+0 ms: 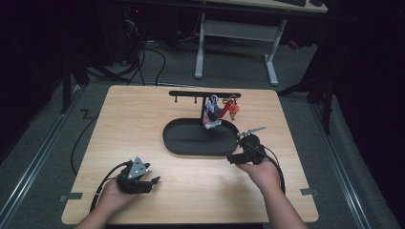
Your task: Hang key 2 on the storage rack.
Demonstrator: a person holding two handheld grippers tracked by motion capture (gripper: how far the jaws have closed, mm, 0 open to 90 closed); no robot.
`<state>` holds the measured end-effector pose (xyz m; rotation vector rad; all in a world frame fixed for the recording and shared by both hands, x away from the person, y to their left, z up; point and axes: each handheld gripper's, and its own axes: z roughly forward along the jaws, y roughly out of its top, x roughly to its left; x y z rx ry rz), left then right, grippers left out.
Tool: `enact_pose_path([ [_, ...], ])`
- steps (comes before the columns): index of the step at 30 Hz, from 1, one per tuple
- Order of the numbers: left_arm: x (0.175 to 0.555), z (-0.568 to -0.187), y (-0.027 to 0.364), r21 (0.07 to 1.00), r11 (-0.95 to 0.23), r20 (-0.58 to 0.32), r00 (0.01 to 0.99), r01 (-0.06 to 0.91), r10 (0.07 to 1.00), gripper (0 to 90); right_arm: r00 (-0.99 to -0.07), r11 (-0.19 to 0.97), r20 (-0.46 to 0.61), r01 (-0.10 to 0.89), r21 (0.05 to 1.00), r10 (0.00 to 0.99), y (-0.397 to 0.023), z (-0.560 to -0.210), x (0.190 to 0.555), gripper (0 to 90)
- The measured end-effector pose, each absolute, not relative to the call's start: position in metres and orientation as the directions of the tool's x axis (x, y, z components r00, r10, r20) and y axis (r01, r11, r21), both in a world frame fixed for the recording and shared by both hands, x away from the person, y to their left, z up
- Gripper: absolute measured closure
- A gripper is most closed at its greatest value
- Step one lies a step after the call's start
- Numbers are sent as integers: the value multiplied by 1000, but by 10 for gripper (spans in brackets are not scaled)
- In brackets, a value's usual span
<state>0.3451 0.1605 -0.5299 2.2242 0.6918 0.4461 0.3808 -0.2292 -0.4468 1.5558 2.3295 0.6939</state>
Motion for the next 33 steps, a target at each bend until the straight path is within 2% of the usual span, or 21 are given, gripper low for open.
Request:
enact_pose_path([
  [4,343,-530,157,744,-581,107,800,329,590,361,-396,295,51,759,581,917,-234,-459,363,231],
  [10,338,-529,152,749,-588,117,812,306,572,361,-414,334,-33,682,651,910,-234,-480,337,208],
  [14,335,-529,149,756,-584,118,816,296,566,361,-428,314,-16,637,704,904,-235,-500,317,196],
  [17,333,-527,147,767,-568,103,817,298,567,360,-395,249,2,583,774,919,-239,-518,294,198],
  [19,331,-526,145,777,-557,90,823,295,561,359,-435,290,-1,599,747,900,-238,-521,288,177],
  [20,330,-526,144,777,-557,90,825,292,558,359,-441,325,-54,567,757,896,-237,-520,283,179],
  [21,329,-526,142,775,-564,96,829,286,551,359,-438,322,-61,553,769,897,-237,-520,283,179],
  [24,328,-527,139,775,-565,93,834,282,544,357,-407,243,3,550,799,913,-237,-519,286,178],
  [27,326,-527,136,771,-574,100,839,275,535,355,-412,274,-32,544,793,911,-232,-522,290,178],
  [33,325,-526,139,778,-567,98,840,270,534,352,-411,264,-23,540,799,911,-229,-527,292,180],
])
